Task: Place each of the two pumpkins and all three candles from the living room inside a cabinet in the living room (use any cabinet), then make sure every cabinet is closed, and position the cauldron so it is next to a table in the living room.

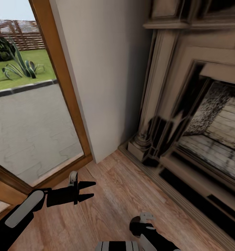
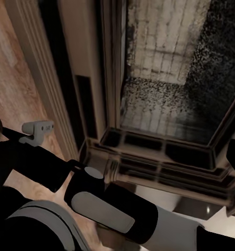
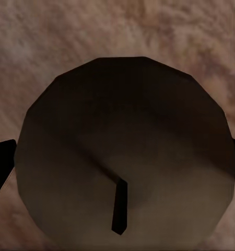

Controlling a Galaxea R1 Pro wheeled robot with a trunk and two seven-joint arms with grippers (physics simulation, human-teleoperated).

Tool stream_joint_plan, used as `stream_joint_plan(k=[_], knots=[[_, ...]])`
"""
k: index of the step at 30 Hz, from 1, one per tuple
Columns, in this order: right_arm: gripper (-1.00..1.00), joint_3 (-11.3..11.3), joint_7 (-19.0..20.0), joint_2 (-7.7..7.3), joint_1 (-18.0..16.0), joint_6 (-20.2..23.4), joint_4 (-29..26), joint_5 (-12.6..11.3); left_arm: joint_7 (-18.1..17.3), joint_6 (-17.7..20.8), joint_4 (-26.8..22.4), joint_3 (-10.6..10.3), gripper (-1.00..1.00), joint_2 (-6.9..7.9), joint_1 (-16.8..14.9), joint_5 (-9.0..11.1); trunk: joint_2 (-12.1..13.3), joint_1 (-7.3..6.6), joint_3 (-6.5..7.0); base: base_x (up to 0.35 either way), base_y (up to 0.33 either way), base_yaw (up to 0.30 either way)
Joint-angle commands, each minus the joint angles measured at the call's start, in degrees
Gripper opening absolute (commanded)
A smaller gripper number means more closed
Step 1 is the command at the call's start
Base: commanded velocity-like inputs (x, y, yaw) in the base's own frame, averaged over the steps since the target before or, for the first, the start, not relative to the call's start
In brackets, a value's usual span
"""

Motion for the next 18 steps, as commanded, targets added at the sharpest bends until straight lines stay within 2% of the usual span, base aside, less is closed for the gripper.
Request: stream_joint_plan(k=[1,18], knots=[[-1.00,0.47,-0.44,-0.05,-0.03,0.24,-0.10,-0.37,-0.51,-0.01,0.04,-0.11,1.00,0.04,-0.05,-0.37,0.00,-0.03,0.19,0.000,0.000,0.000],[-1.00,0.47,-0.29,-0.14,-0.03,0.12,-0.34,-0.31,-0.30,-0.01,0.21,-0.16,1.00,-0.23,-0.05,-0.37,0.23,-0.47,3.95,0.000,0.000,0.000]])
